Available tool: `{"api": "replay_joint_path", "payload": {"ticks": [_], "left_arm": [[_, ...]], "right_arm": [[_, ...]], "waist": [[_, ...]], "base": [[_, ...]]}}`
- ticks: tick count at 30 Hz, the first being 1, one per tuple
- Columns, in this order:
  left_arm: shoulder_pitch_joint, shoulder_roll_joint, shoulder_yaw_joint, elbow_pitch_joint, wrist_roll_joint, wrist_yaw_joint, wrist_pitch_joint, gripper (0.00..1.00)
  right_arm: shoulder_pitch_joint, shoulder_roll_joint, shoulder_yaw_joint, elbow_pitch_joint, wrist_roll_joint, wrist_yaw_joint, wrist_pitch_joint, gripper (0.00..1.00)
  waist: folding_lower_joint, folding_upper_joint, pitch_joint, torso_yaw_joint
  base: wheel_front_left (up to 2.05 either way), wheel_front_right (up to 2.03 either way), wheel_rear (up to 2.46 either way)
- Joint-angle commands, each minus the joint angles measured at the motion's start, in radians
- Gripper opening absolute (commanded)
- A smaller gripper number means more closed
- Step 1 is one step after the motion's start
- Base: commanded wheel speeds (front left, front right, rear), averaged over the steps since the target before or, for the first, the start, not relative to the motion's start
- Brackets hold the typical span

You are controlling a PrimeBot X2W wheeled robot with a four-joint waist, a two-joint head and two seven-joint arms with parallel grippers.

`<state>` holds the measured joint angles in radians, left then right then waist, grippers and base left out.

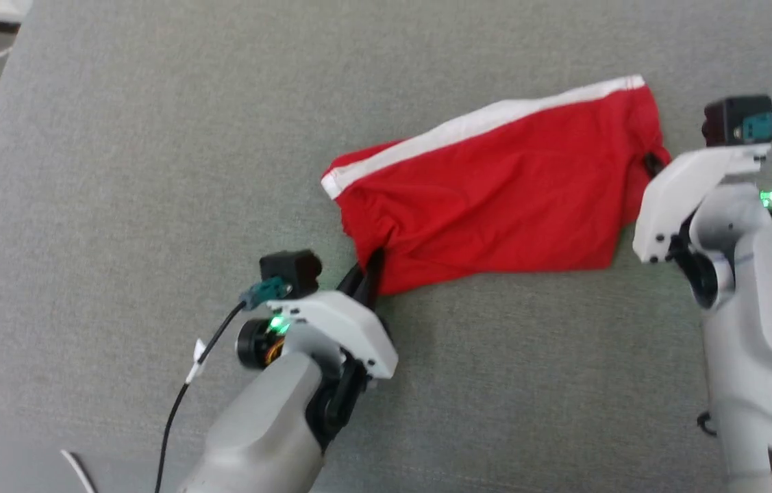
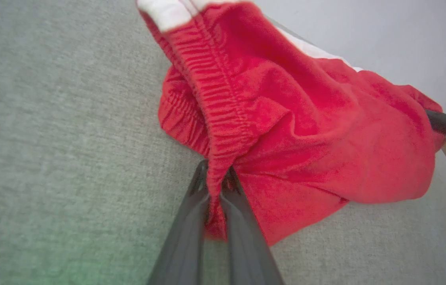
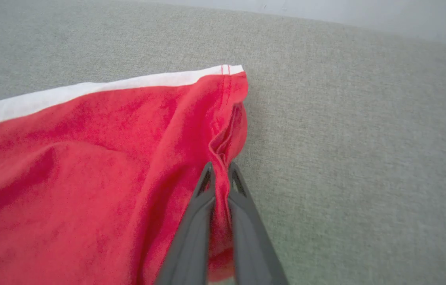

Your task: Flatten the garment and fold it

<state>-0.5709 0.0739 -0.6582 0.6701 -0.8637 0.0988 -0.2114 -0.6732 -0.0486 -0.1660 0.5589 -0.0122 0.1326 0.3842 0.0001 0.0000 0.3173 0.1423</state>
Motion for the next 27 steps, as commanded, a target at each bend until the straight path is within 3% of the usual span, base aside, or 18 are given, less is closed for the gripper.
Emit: {"api": "replay_joint_path", "payload": {"ticks": [1, 9, 17, 18, 19, 20, 21, 22, 27], "left_arm": [[0.029, 0.017, -0.004, 0.0, -0.006, 0.002, 0.003, 0.0], [0.102, 0.084, -0.007, -0.097, -0.011, 0.038, 0.045, 0.0], [0.129, 0.132, -0.02, -0.198, -0.01, 0.076, 0.112, 0.0], [0.132, 0.136, -0.021, -0.208, -0.011, 0.079, 0.12, 0.0], [0.135, 0.139, -0.022, -0.217, -0.014, 0.082, 0.128, 0.0], [0.139, 0.14, -0.023, -0.225, -0.018, 0.083, 0.135, 0.33], [0.143, 0.142, -0.024, -0.232, -0.019, 0.086, 0.14, 0.84], [0.147, 0.142, -0.025, -0.239, -0.021, 0.088, 0.144, 1.0], [0.19, 0.15, -0.009, -0.291, -0.042, 0.091, 0.124, 1.0]], "right_arm": [[0.038, -0.002, 0.008, -0.033, 0.018, -0.002, 0.0, 0.0], [0.316, -0.002, 0.001, -0.347, 0.124, -0.002, 0.099, 0.0], [0.484, -0.002, -0.023, -0.409, 0.193, -0.002, 0.12, 0.0], [0.49, -0.002, -0.023, -0.402, 0.198, -0.002, 0.107, 0.04], [0.494, -0.002, -0.021, -0.39, 0.203, -0.002, 0.093, 0.46], [0.496, -0.002, -0.019, -0.378, 0.211, -0.002, 0.08, 1.0], [0.499, -0.002, -0.021, -0.369, 0.217, -0.002, 0.065, 1.0], [0.5, -0.002, -0.025, -0.363, 0.222, -0.002, 0.045, 1.0], [0.514, -0.002, -0.057, -0.361, 0.244, -0.002, -0.081, 1.0]], "waist": [[-0.0001, 0.0, -0.037, -0.029], [-0.0001, 0.0, -0.074, -0.079], [-0.0001, 0.0, -0.06, -0.106], [-0.0001, 0.0, -0.058, -0.108], [-0.0001, 0.0, -0.058, -0.109], [-0.0001, 0.0, -0.059, -0.11], [-0.0001, 0.0, -0.062, -0.109], [-0.0001, 0.0, -0.065, -0.108], [-0.0001, 0.0, -0.094, -0.102]], "base": [[0.0, 0.0, 0.0], [0.0, 0.0, 0.0], [0.0, 0.0, 0.0], [0.0, 0.0, 0.0], [0.0, 0.0, 0.0], [0.0, 0.0, 0.0], [0.0, 0.0, 0.0], [0.0, 0.0, 0.0], [0.0, 0.0, 0.0]]}}
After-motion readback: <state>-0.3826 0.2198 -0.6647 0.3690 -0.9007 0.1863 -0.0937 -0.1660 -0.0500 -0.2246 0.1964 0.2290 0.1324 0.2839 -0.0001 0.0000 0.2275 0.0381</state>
